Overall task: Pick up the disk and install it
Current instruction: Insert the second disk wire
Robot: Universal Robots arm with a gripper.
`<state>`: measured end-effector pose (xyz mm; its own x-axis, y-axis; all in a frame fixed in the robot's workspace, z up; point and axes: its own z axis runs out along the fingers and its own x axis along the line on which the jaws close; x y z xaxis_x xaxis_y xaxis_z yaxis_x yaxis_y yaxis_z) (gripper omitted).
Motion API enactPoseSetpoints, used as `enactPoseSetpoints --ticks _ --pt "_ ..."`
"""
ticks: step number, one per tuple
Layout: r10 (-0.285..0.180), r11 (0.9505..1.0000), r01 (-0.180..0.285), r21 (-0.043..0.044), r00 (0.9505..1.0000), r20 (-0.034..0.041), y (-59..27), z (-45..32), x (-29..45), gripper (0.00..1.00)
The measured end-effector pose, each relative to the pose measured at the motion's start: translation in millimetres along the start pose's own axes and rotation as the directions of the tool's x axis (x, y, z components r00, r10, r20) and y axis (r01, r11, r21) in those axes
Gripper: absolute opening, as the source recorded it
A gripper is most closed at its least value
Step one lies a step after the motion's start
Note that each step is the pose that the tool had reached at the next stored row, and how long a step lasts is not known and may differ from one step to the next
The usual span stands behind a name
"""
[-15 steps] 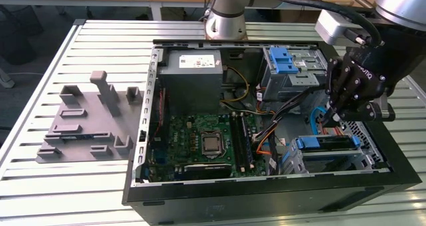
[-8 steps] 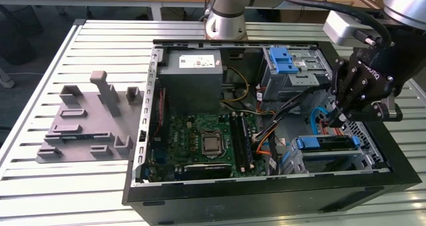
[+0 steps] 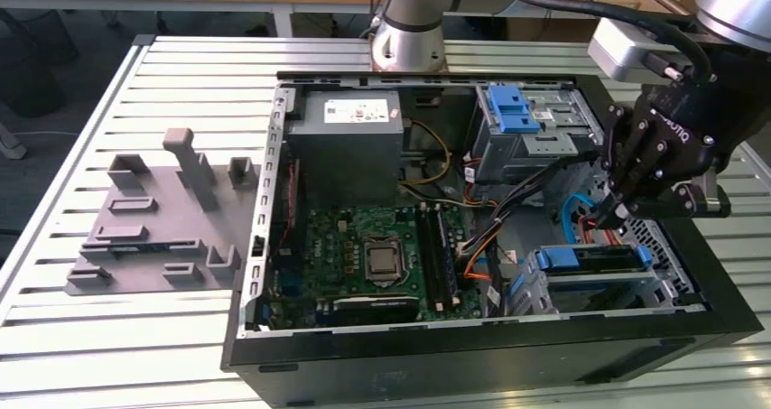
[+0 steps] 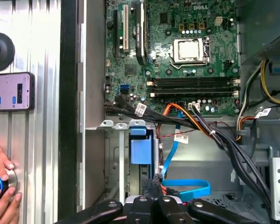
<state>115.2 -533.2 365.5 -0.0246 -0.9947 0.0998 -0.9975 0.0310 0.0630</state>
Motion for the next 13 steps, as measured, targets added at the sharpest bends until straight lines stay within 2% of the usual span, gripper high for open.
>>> enactPoseSetpoints --ticks 3,6,12,13 --pt "0.0 1.0 0.0 0.0 1.0 -0.0001 0.2 -2.1 -3.3 0.11" --pt "0.0 1.0 0.0 0.0 1.0 0.0002 0.6 -7.9 -4.6 0.11" --pt "0.0 1.0 0.0 0.0029 1.0 0.0007 0.7 -8.3 -6.3 0.11" --pt "0.005 0.9986 -0.005 0.0534 1.0 0.0025 -0.1 5.2 -7.6 0.11"
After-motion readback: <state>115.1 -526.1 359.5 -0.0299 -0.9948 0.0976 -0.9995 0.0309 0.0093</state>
